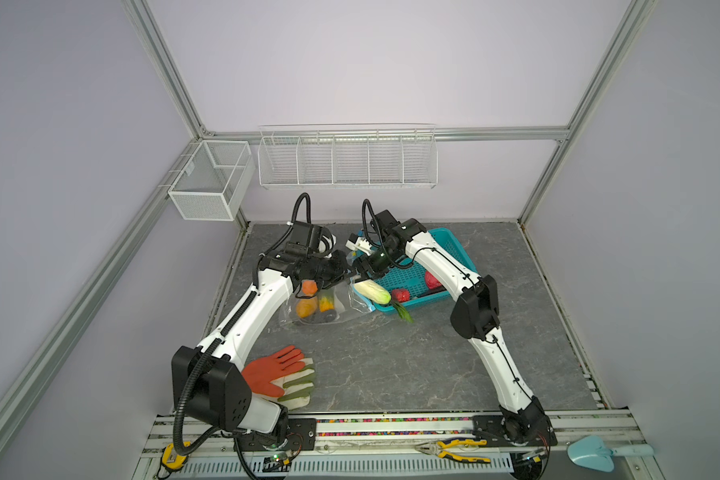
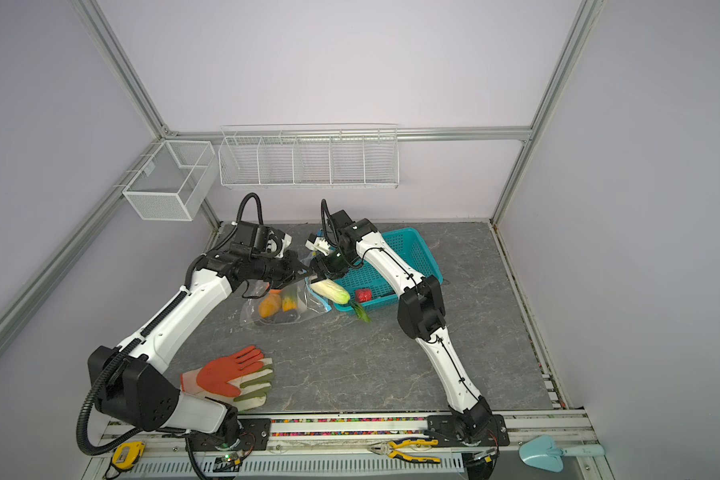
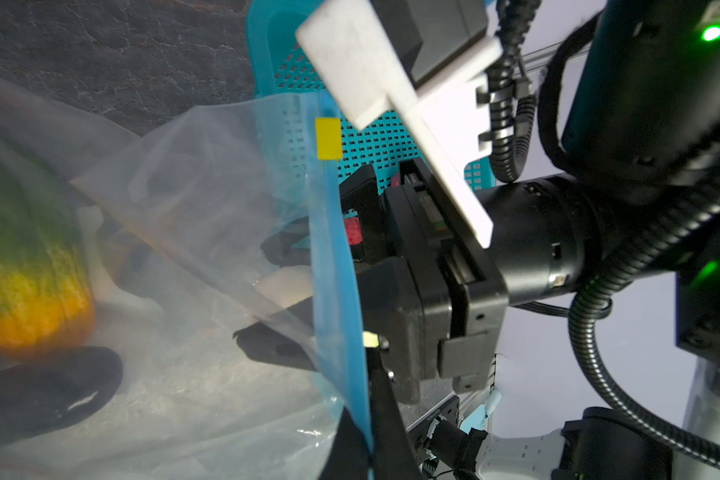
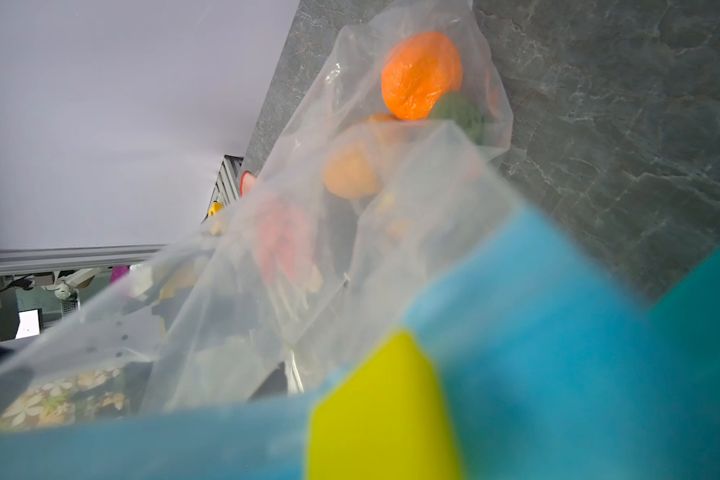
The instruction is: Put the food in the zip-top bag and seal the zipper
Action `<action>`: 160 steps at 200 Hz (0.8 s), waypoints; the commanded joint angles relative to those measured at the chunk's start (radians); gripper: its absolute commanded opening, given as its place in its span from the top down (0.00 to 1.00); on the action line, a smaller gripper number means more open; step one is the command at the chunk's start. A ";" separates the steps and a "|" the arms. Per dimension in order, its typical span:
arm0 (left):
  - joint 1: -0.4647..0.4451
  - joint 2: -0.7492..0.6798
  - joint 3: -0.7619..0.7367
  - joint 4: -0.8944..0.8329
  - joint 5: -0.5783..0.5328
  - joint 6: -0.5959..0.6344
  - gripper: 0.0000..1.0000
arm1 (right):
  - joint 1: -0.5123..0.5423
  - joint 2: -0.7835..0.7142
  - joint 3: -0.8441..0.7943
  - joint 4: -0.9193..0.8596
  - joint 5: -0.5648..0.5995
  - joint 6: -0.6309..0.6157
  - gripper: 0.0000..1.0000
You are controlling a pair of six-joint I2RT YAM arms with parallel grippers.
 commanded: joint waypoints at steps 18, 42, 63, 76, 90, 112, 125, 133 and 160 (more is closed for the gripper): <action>-0.005 0.032 -0.016 0.028 0.018 -0.002 1.00 | -0.026 -0.024 0.018 -0.011 0.055 -0.013 0.40; -0.005 0.046 -0.014 0.036 0.019 -0.002 1.00 | -0.032 -0.035 0.018 -0.001 0.041 -0.019 0.31; -0.005 0.058 -0.013 0.039 0.018 -0.002 1.00 | -0.039 -0.044 0.018 0.000 0.028 -0.026 0.23; -0.005 0.062 -0.013 0.040 0.018 -0.002 1.00 | -0.042 -0.050 0.017 -0.004 0.029 -0.034 0.18; -0.005 0.069 -0.015 0.041 0.018 -0.001 1.00 | -0.049 -0.060 0.012 -0.014 0.033 -0.046 0.13; -0.005 0.073 -0.012 0.040 0.017 -0.001 1.00 | -0.063 -0.081 -0.007 -0.045 0.062 -0.080 0.10; -0.005 0.073 -0.013 0.041 0.015 0.000 1.00 | -0.076 -0.110 -0.047 -0.048 0.108 -0.096 0.10; -0.004 0.072 -0.015 0.041 0.015 0.001 1.00 | -0.083 -0.130 -0.074 -0.046 0.153 -0.105 0.10; -0.004 0.073 -0.017 0.040 0.017 0.004 1.00 | -0.107 -0.187 -0.134 -0.030 0.314 -0.125 0.11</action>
